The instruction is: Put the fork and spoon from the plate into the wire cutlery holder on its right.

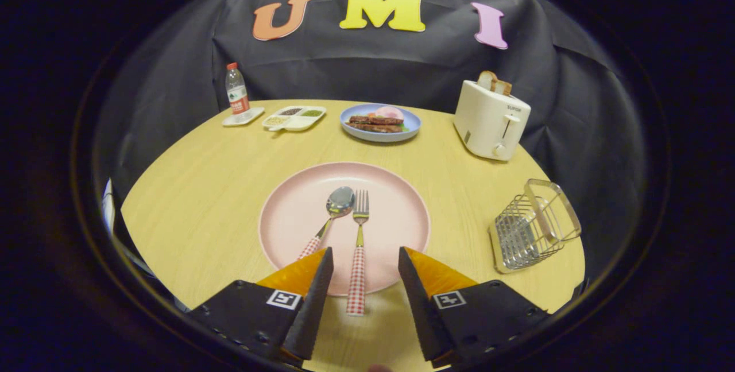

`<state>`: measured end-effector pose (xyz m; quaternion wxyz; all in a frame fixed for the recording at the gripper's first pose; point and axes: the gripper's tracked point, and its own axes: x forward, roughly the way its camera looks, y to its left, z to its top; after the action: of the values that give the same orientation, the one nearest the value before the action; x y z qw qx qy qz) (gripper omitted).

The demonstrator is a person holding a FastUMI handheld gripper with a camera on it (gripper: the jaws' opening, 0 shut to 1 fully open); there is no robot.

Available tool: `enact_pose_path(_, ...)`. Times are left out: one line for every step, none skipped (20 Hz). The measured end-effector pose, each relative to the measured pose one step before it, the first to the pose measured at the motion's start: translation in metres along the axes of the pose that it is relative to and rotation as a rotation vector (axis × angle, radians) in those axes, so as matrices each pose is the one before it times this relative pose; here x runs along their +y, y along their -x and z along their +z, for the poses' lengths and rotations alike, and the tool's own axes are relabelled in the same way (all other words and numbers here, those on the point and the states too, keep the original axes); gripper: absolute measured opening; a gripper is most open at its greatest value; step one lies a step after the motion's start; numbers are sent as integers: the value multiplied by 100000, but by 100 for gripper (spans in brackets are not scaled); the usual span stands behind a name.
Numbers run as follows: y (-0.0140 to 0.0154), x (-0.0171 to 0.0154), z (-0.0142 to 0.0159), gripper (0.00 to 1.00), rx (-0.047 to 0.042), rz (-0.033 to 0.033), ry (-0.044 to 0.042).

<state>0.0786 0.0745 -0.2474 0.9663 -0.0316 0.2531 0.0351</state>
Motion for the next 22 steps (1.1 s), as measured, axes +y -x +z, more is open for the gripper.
enact_pose_path(-488, 163, -422, 63, 1550, -297, 1863)
enact_pose_path(-204, 174, -376, 59, 1701, -19, 1007)
enact_pose_path(-231, 469, -282, 56, 1017, 1087, 388)
enact_pose_path(-40, -69, -193, 45, 1155, -1422, 413)
enact_pose_path(-105, -40, 31, 35, 621, -30, -313)
enact_pose_path(-304, -10, -133, 29, 605, -256, 37)
enact_pose_path(-277, -87, -80, 30, 447, -904, 697)
enact_pose_path(848, -634, 154, 29, -395, -1364, 135)
enact_pose_path(-639, 351, -217, 11, 939, 334, 53)
enact_pose_path(96, -24, 81, 11, -9, 247, 681)
enact_pose_path(44, -251, 119, 10, 76, -152, 284)
enact_pose_path(20, 46, -86, 8, 958, 1016, 143)
enact_pose_path(206, -55, 175, 6, 363, 858, 193)
enact_pose_path(223, -327, 305, 5, 392, 342, 151)
enact_pose_path(464, -231, 266, 5, 311, 707, -502)
enact_pose_path(610, -153, 539, 5, 170, 922, -555)
enact_pose_path(547, -221, 508, 5, 691, 888, -786)
enact_pose_path(691, -247, 427, 5, 1460, 1441, -924)
enact_pose_path(845, -476, 501, 5, 1923, 500, -882)
enact_pose_path(1021, -403, 570, 5, 1506, 1229, -1178)
enact_pose_path(1231, -602, 733, 5, 1071, 570, -999)
enact_pose_path(1435, -706, 747, 5, 687, 608, -1371)
